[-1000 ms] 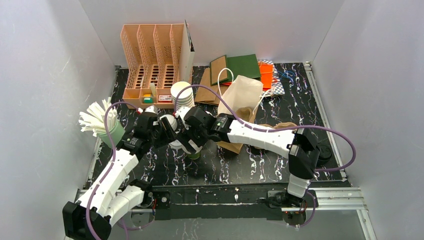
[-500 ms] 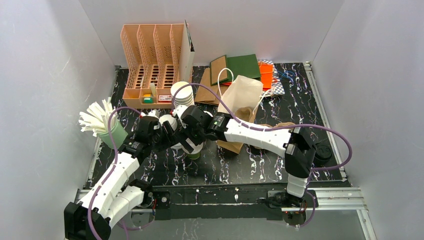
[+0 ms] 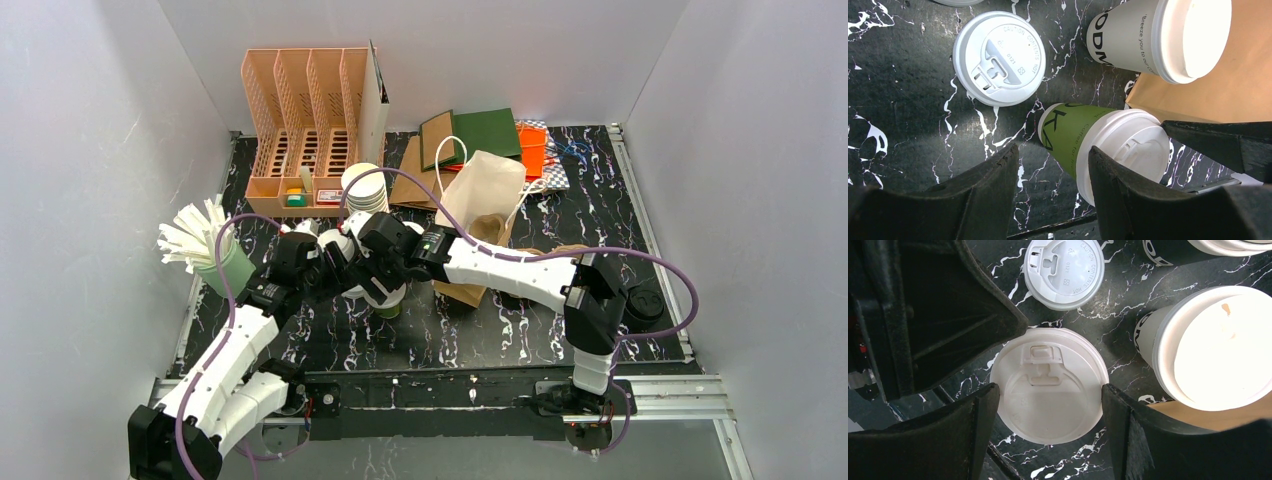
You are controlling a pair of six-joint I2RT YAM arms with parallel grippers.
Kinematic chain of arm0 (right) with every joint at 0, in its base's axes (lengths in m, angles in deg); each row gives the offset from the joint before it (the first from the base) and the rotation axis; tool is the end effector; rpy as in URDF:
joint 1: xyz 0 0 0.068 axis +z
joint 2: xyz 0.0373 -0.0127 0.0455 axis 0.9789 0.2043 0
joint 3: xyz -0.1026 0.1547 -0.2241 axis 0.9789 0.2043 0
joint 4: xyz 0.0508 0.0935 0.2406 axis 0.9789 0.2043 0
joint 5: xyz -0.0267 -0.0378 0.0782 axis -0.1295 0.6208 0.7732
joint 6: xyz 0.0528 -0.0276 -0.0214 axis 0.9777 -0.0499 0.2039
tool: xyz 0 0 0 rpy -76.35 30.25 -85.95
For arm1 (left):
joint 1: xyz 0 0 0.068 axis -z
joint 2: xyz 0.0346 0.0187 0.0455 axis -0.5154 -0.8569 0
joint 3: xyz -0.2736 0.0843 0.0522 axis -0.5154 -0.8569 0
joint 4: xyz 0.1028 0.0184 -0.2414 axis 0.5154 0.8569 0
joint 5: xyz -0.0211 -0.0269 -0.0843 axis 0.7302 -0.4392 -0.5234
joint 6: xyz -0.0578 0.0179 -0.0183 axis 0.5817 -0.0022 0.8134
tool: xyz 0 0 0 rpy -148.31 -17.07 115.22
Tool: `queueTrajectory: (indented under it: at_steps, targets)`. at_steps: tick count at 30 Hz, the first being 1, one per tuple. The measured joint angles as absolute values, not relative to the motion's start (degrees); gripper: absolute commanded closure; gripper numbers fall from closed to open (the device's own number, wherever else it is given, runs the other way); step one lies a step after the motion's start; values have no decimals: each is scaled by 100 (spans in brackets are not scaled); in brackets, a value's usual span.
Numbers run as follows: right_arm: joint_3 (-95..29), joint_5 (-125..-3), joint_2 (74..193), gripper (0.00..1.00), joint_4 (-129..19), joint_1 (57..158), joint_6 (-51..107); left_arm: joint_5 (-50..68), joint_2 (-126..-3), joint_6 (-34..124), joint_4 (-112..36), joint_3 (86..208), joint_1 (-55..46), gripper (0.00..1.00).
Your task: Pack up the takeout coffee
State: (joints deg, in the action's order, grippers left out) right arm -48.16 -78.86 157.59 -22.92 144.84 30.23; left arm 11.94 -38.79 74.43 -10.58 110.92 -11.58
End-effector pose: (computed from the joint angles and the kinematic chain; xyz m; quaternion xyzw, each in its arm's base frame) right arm 0.1768 0.3930 0.2933 -0.4262 0.8256 0.1747 0.3258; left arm 0.1732 -0.0661 0.2523 -0.1456 0.8894 -0.2526 0.3521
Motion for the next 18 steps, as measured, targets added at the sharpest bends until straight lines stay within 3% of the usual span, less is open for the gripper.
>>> queueTrajectory:
  at_steps: [14, 18]
  targets:
    - [-4855, -7928, 15785, 20, -2270, 14500, 3023, 1197, -3709, 7380, -890, 11094, -1178, 49]
    - [-4855, -7945, 15785, 14, -2272, 14500, 3030, 1197, -3624, 7356, -839, 11114, -1178, 49]
